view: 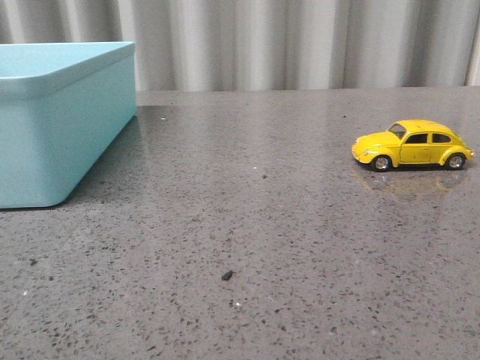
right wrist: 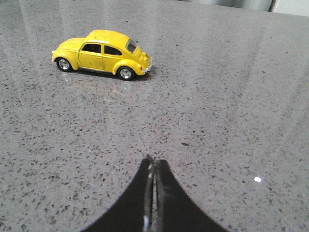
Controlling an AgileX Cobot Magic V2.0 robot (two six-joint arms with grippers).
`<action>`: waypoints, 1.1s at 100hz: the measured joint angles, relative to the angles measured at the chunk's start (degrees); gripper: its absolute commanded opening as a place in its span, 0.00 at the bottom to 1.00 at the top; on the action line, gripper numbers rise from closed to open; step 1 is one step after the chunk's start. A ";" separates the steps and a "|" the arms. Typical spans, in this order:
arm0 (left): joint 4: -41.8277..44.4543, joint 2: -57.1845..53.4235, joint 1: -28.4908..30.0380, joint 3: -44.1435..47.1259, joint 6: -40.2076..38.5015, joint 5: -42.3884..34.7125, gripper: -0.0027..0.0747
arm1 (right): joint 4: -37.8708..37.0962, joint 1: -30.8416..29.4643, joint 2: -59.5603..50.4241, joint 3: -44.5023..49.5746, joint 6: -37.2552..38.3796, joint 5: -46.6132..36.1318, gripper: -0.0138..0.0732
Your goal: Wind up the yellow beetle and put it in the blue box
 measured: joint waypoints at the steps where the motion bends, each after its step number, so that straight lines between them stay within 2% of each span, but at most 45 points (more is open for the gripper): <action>1: 0.00 0.00 0.00 0.00 0.00 0.00 0.01 | 0.00 0.00 0.00 0.00 0.00 0.00 0.11; 78: 0.04 0.00 0.00 0.00 0.00 0.00 0.01 | 0.00 0.00 0.00 0.00 0.00 0.00 0.11; 95: 5.06 0.00 0.00 0.00 0.00 0.00 0.01 | 0.00 0.00 0.00 0.00 0.00 -0.51 0.11; 110: 5.80 0.00 0.00 0.00 0.00 -0.38 0.01 | 0.62 0.00 0.00 0.00 0.00 -2.79 0.11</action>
